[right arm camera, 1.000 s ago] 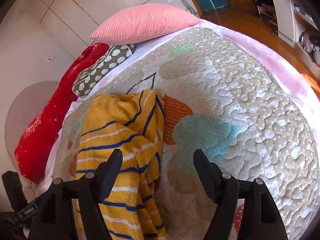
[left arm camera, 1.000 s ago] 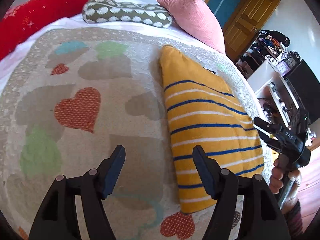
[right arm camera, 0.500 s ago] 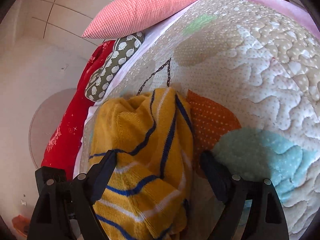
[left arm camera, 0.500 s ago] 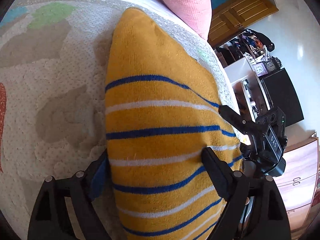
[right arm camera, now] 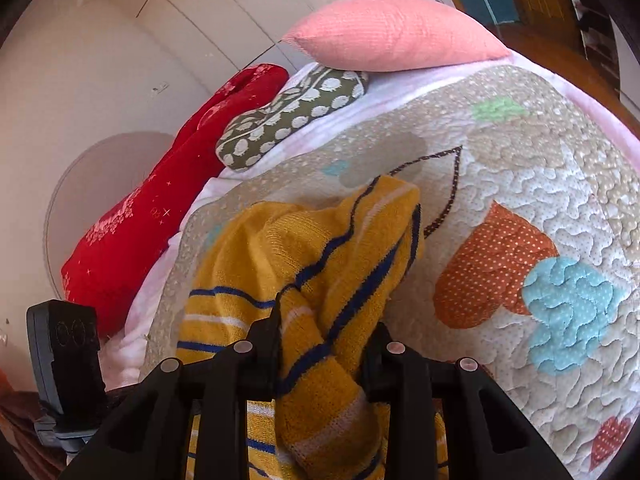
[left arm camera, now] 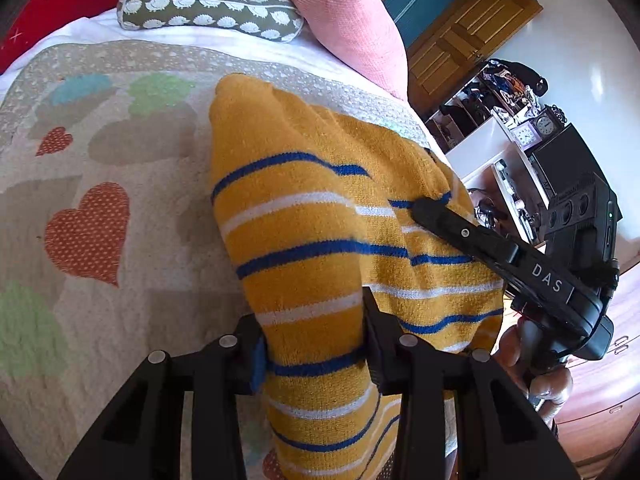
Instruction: Fold small clothes
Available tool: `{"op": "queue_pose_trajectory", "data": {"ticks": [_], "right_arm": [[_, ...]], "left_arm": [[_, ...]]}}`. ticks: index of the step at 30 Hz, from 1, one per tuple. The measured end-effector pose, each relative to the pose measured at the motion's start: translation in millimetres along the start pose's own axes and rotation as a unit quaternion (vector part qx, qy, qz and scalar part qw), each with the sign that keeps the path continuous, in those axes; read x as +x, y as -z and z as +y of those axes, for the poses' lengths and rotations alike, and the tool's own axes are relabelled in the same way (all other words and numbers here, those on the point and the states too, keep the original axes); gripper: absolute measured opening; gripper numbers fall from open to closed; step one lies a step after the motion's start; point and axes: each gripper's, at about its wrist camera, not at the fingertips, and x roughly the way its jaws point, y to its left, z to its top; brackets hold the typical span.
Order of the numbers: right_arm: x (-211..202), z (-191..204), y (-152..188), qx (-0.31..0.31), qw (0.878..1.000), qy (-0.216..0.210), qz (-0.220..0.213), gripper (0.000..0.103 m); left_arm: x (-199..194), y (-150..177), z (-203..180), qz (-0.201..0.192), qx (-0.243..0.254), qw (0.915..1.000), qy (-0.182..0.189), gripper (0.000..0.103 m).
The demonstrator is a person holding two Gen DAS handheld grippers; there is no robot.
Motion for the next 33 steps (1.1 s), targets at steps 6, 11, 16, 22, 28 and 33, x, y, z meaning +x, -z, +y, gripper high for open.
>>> {"op": "queue_pose_trajectory", "data": {"ticks": [6, 11, 16, 22, 28, 33], "right_arm": [[-18.5, 48.3, 33.7, -0.025, 0.999, -0.031, -0.016, 0.03], [-17.7, 86.2, 64.0, -0.062, 0.997, -0.018, -0.031, 0.029], [-8.3, 109.0, 62.2, -0.083, 0.996, -0.007, -0.027, 0.029], [9.2, 119.9, 51.6, -0.085, 0.996, 0.0, -0.024, 0.029], [30.0, 123.6, 38.2, -0.088, 0.996, 0.009, -0.022, 0.029], [46.9, 121.8, 26.9, -0.092, 0.995, 0.019, -0.023, 0.029]], "left_arm": [[-63.9, 35.2, 20.6, -0.054, 0.001, 0.9982, -0.024, 0.037], [-89.7, 54.1, 35.4, -0.074, 0.005, 0.9961, -0.048, 0.037], [-100.9, 51.4, 49.0, -0.087, 0.002, 0.9946, -0.056, 0.037], [-98.4, 36.2, 62.4, -0.089, 0.002, 0.9939, -0.064, 0.037], [-88.8, 15.6, 75.7, -0.085, 0.0, 0.9943, -0.064, 0.037], [-76.6, -1.7, 83.1, -0.077, 0.004, 0.9948, -0.067, 0.037]]}}
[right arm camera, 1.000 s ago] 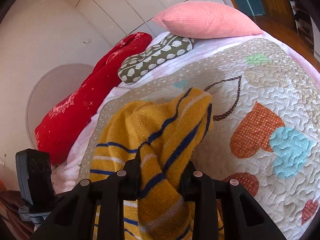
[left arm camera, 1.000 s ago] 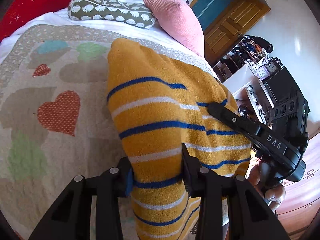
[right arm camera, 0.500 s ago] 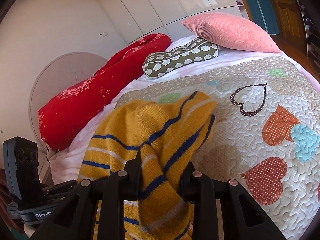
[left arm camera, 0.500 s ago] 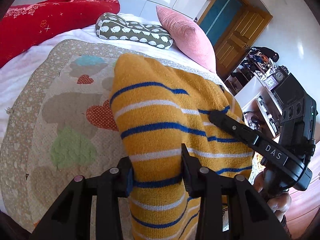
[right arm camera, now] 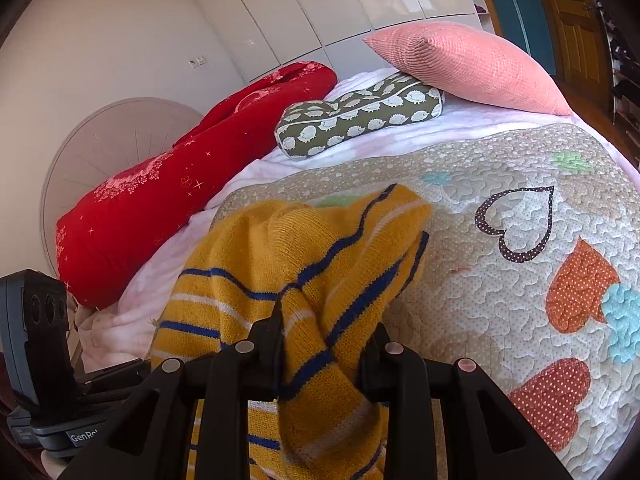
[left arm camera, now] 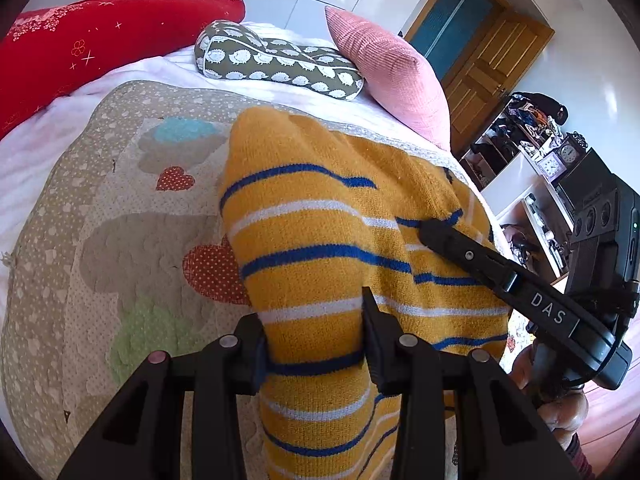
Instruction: Fold small clothes
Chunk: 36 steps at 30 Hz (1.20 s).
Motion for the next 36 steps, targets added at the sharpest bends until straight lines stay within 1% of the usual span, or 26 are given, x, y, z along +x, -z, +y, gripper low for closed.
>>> {"op": "queue_pose_trajectory", "data": {"ticks": [6, 10, 12, 15, 17, 18, 19, 22, 23, 26, 27, 29, 30, 32, 33, 34, 35, 36], "right_arm": [[21.5, -13.2, -3.6, 0.015, 1.0, 0.001, 0.011, 0.029], [39.3, -20.8, -0.4, 0.017, 1.0, 0.009, 0.024, 0.029], [49.3, -25.4, 2.1, 0.013, 0.999, 0.022, 0.03, 0.029], [63.2, -34.4, 6.3, 0.013, 0.998, 0.038, 0.042, 0.03], [67.9, -42.2, 7.7, 0.02, 0.998, 0.042, 0.046, 0.034], [69.4, -46.1, 7.5, 0.025, 0.998, 0.045, 0.047, 0.038], [70.2, -49.7, 7.5, 0.029, 0.997, 0.047, 0.048, 0.042], [73.6, -56.2, 5.8, 0.027, 0.996, 0.06, 0.053, 0.045], [74.5, -55.7, 5.6, 0.019, 0.996, 0.068, 0.052, 0.046], [77.2, -49.5, 4.0, -0.017, 0.993, 0.106, 0.05, 0.054], [76.7, -47.7, 2.6, -0.027, 0.992, 0.117, 0.048, 0.057], [69.7, -45.6, -1.6, -0.028, 0.991, 0.123, 0.046, 0.057], [58.7, -43.0, -4.3, -0.025, 0.99, 0.132, 0.029, 0.057], [27.4, -34.4, -9.1, -0.018, 0.989, 0.142, -0.028, 0.057], [15.1, -29.2, -12.5, -0.02, 0.989, 0.136, -0.046, 0.057], [6.8, -23.5, -15.8, -0.024, 0.99, 0.127, -0.053, 0.057], [3.3, -16.8, -18.7, -0.031, 0.992, 0.115, -0.051, 0.057], [4.7, -10.9, -21.1, -0.04, 0.994, 0.094, -0.037, 0.055]], "left_arm": [[21.6, -6.3, 7.1, 0.015, 0.001, 0.9999, -0.006, 0.037], [38.7, -4.9, 17.4, 0.032, -0.012, 0.9994, -0.006, 0.038], [47.1, -3.4, 23.6, 0.041, -0.019, 0.9989, -0.008, 0.04], [56.7, -1.0, 34.2, 0.051, -0.034, 0.9981, -0.01, 0.047], [58.9, 0.1, 40.8, 0.054, -0.048, 0.9973, -0.006, 0.055], [59.9, 0.3, 44.4, 0.056, -0.056, 0.9969, -0.004, 0.056], [60.3, 0.6, 47.1, 0.058, -0.063, 0.9963, 0.0, 0.057], [57.5, 2.7, 47.9, 0.061, -0.072, 0.9955, 0.001, 0.058], [54.5, 4.5, 46.2, 0.06, -0.073, 0.9955, -0.002, 0.058], [38.1, 11.3, 40.2, 0.042, -0.072, 0.9962, -0.025, 0.058], [32.4, 13.9, 38.8, 0.036, -0.071, 0.9962, -0.033, 0.058], [18.0, 22.0, 36.8, 0.021, -0.07, 0.9962, -0.047, 0.058], [11.5, 27.0, 35.6, 0.014, -0.069, 0.9962, -0.052, 0.058], [1.9, 37.1, 34.8, 0.005, -0.066, 0.9957, -0.065, 0.058], [-2.2, 42.3, 34.3, -0.001, -0.067, 0.9952, -0.072, 0.058], [-5.9, 48.4, 33.0, -0.005, -0.067, 0.9947, -0.078, 0.058], [-8.1, 52.4, 33.3, -0.007, -0.067, 0.9942, -0.083, 0.058], [-10.0, 57.4, 32.8, -0.008, -0.069, 0.9938, -0.087, 0.058]]}}
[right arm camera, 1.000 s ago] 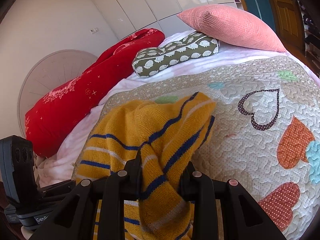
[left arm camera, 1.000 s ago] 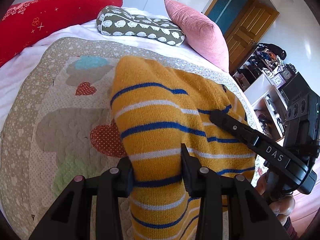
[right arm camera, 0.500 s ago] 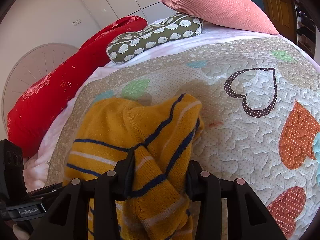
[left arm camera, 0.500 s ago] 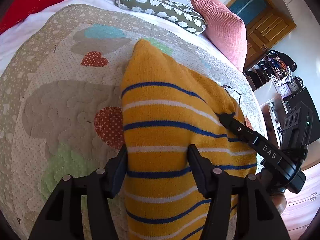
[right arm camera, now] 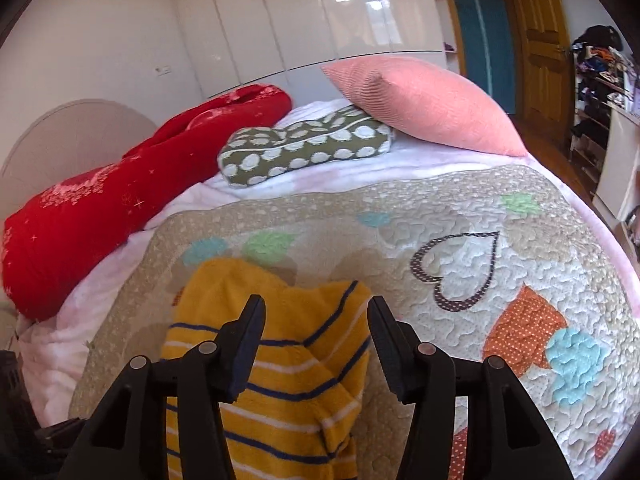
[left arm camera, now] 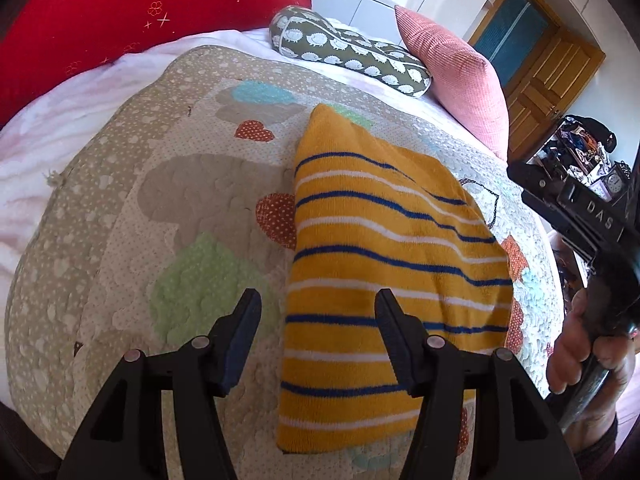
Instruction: Fold small clothes
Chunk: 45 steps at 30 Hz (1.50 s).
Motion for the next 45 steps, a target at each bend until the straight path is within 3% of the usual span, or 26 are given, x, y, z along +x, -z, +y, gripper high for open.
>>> {"op": "queue_pose_trajectory", "data": {"ticks": [2, 4, 7, 9, 12, 18, 21, 23, 27, 30, 35, 38, 42, 45], "right_arm": [[11.3, 9.8, -1.0, -0.006, 0.999, -0.038, 0.039, 0.044], [32.5, 15.0, 3.2, -0.004, 0.995, -0.053, 0.08, 0.042], [74.2, 6.1, 15.6, -0.001, 0.992, 0.012, 0.128, 0.042], [96.7, -12.0, 24.0, 0.025, 0.986, 0.026, 0.161, 0.043], [75.1, -26.5, 26.4, 0.071, 0.988, 0.005, 0.136, 0.043], [-10.7, -8.7, 54.2, 0.044, 0.997, -0.027, 0.064, 0.043], [-23.6, -3.0, 82.1, 0.023, 0.997, -0.035, 0.066, 0.043], [-16.9, -3.6, 102.1, 0.012, 0.995, -0.028, 0.09, 0.043], [3.4, -34.3, 131.1, 0.065, 0.989, -0.017, 0.134, 0.044], [-14.6, -48.4, 131.9, 0.098, 0.988, -0.023, 0.119, 0.044], [-75.3, -46.5, 127.8, 0.068, 0.996, 0.018, 0.054, 0.046], [-122.3, -39.5, 126.7, 0.044, 0.998, 0.053, -0.008, 0.053], [-185.4, -20.6, 130.2, 0.0, 0.988, 0.104, -0.11, 0.078], [-219.3, -1.6, 134.7, -0.037, 0.977, 0.126, -0.171, 0.093]], "left_arm": [[-3.6, 10.5, 0.4, -0.002, 0.0, 1.0, -0.004, 0.058], [-4.7, 21.5, 1.6, 0.001, -0.001, 0.9999, -0.013, 0.058], [-2.8, 32.3, 4.7, 0.014, -0.011, 0.9998, -0.013, 0.058], [-5.0, 36.4, 6.8, 0.018, -0.016, 0.9997, -0.01, 0.058], [-17.1, 41.0, 7.3, 0.002, -0.007, 0.9995, -0.03, 0.058], [-43.5, 46.4, 11.0, -0.034, -0.001, 0.9969, -0.071, 0.058], [-57.3, 51.0, 8.3, -0.05, 0.002, 0.9951, -0.085, 0.058], [-65.5, 54.6, 5.5, -0.056, 0.007, 0.9943, -0.091, 0.058], [-83.6, 64.0, 1.5, -0.067, 0.014, 0.9929, -0.097, 0.058], [-98.1, 71.8, -2.0, -0.086, 0.02, 0.9899, -0.111, 0.062], [-125.6, 83.0, -13.2, -0.142, 0.026, 0.9791, -0.143, 0.071], [-150.7, 93.0, -27.5, -0.205, 0.039, 0.9589, -0.192, 0.086], [-186.5, 106.8, -43.6, -0.286, 0.054, 0.9276, -0.234, 0.102], [-204.3, 114.4, -47.5, -0.31, 0.057, 0.9216, -0.226, 0.103]]}}
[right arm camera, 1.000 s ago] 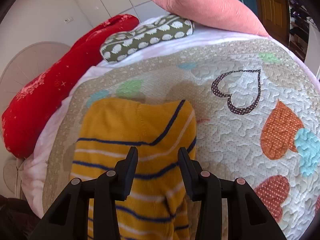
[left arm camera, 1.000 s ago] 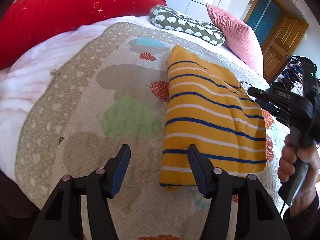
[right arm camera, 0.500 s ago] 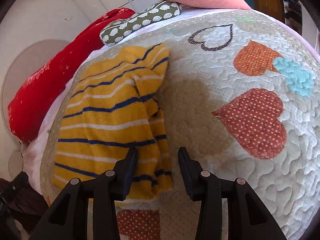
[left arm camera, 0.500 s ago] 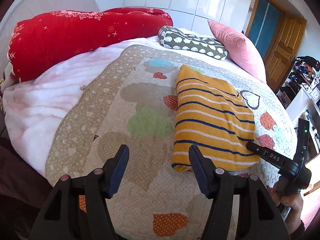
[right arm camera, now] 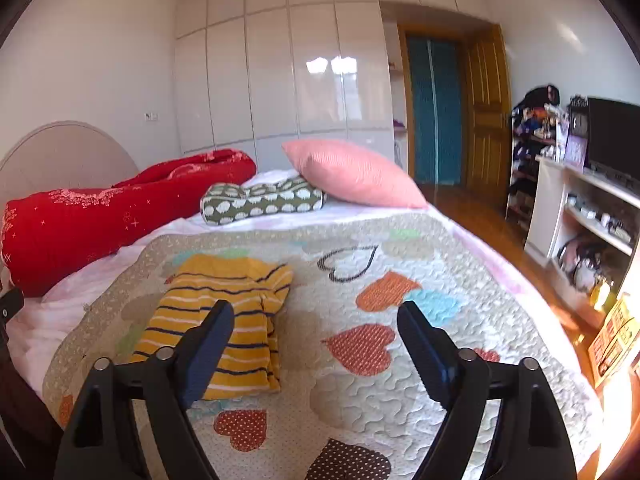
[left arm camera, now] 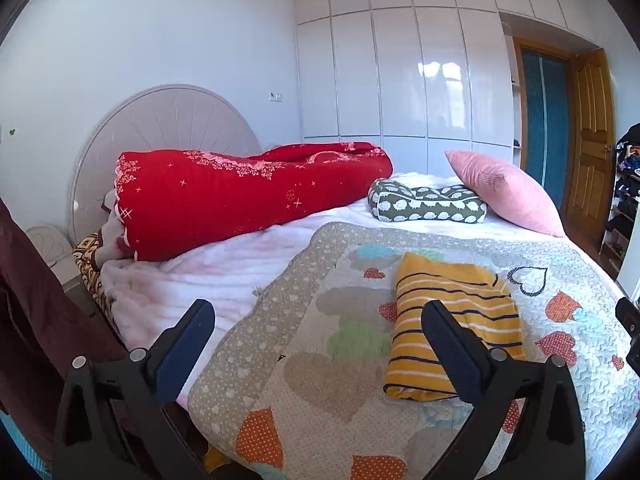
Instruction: Fold small clothes
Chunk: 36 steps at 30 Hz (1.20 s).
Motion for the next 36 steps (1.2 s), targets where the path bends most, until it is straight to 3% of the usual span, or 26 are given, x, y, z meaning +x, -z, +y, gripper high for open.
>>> {"op": "queue_pose_trajectory", "data": {"ticks": [3, 7, 12, 14, 17, 20, 22, 36], "right_arm": [[-24.2, 10.7, 0.3, -0.023, 0.999, 0.015, -0.03, 0.103], [-41.5, 20.5, 9.5, -0.053, 0.995, 0.063, -0.06, 0.103], [-54.3, 12.7, 15.1, -0.04, 0.994, 0.054, -0.082, 0.103], [-43.6, 9.4, 17.4, -0.025, 0.997, 0.054, -0.041, 0.103], [-0.3, 10.4, 25.1, -0.037, 0.991, 0.05, 0.115, 0.102], [17.7, 9.2, 47.0, -0.024, 0.985, 0.059, 0.161, 0.102], [21.4, 10.1, 57.3, -0.009, 0.982, 0.041, 0.183, 0.102], [1.0, 54.4, 59.3, -0.081, 0.987, 0.023, 0.139, 0.102]], "left_arm": [[-6.4, 3.8, 0.2, 0.016, 0.001, 0.9997, 0.016, 0.103], [-8.8, 20.5, -1.2, 0.04, 0.006, 0.999, 0.018, 0.103], [-8.7, 38.0, -10.2, 0.052, 0.024, 0.9982, 0.016, 0.103], [-10.2, 40.3, -13.5, 0.058, 0.031, 0.9973, 0.032, 0.103], [-7.5, 44.5, -17.9, 0.074, 0.029, 0.9955, 0.051, 0.103], [-0.2, 54.9, -24.5, 0.097, 0.044, 0.9924, 0.061, 0.103], [2.6, 62.4, -27.3, 0.111, 0.048, 0.9904, 0.067, 0.103], [4.8, 72.0, -26.7, 0.146, 0.035, 0.9835, 0.101, 0.103]]}}
